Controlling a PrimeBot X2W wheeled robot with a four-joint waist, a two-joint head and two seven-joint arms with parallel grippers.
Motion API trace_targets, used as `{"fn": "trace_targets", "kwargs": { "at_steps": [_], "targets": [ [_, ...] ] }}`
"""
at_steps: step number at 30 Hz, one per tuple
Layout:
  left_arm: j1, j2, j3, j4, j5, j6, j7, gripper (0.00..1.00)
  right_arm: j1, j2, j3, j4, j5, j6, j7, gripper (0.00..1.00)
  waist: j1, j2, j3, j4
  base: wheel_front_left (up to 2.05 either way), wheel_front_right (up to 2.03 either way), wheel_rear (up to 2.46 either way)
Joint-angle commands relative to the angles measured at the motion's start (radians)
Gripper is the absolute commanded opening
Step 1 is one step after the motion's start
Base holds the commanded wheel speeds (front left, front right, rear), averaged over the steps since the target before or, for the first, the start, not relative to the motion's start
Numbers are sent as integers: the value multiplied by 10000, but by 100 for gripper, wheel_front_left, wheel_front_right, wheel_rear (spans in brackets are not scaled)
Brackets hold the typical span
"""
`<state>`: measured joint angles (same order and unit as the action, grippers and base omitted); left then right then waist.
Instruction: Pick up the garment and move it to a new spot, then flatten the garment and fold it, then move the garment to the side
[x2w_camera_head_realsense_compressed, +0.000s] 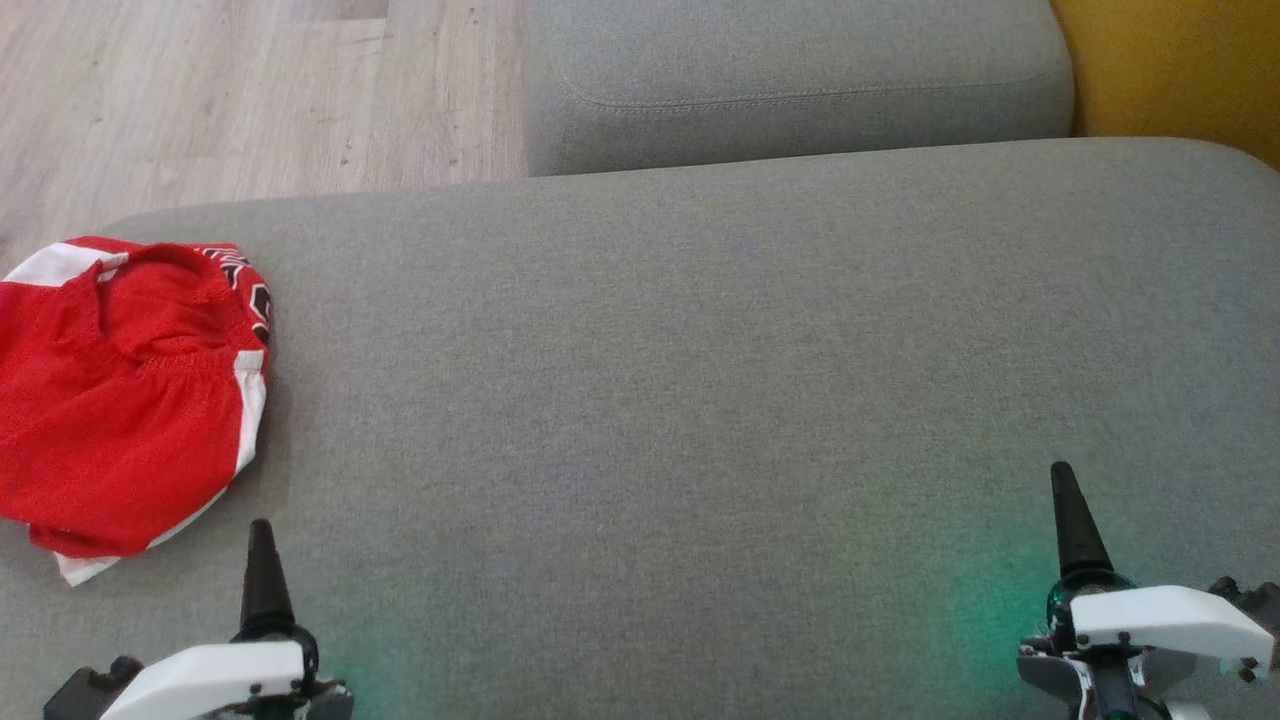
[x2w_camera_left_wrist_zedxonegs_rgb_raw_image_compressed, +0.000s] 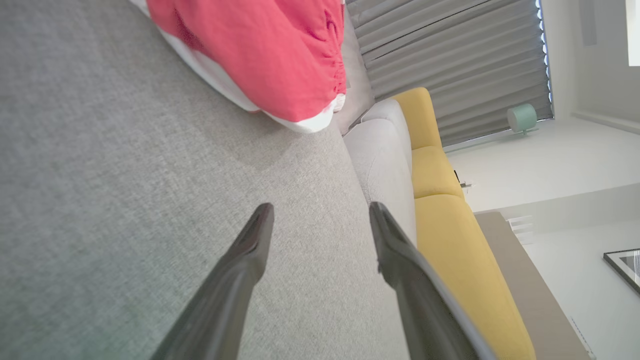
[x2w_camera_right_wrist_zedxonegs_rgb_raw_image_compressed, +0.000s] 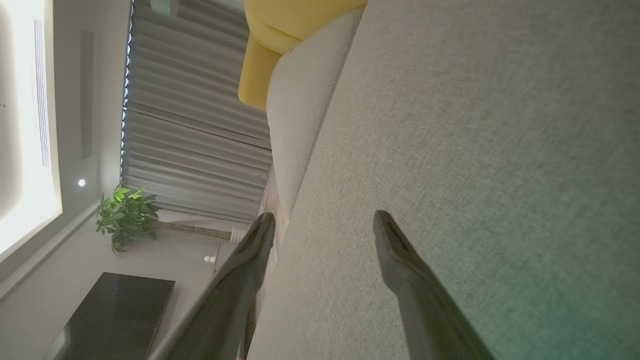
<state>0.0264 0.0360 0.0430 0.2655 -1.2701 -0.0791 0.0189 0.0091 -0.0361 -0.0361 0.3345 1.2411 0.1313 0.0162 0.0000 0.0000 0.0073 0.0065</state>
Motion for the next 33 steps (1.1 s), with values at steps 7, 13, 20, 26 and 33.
{"fn": "trace_targets", "kwargs": {
  "at_steps": [7, 13, 20, 26, 33],
  "targets": [
    [-235, 79, -59, -641, 1189, 158, -294, 100, -472, -59, 282, -536, -1069, -2, -285, 100, 0, 0, -45, 21, 0, 0, 0],
    [-168, 83, -155, -859, 2019, 315, -472, 100, -488, -65, 516, -613, -1805, -2, -462, 100, 0, 0, -87, 32, 0, 0, 0],
    [-107, 88, -260, -1001, 2974, 527, -680, 100, -516, -71, 728, -646, -2624, -2, -669, 100, 0, 0, -103, 44, 0, 0, 0],
    [-100, 94, -369, -1093, 3795, 665, -888, 100, -568, -78, 964, -672, -3485, -3, -875, 100, 0, 0, -98, 63, 0, 0, 0],
    [-113, 99, -474, -1310, 4660, 832, -1096, 100, -634, -85, 1128, -759, -4402, -3, -1082, 100, 0, 0, -70, 84, 0, 0, 0]
  ]
}}
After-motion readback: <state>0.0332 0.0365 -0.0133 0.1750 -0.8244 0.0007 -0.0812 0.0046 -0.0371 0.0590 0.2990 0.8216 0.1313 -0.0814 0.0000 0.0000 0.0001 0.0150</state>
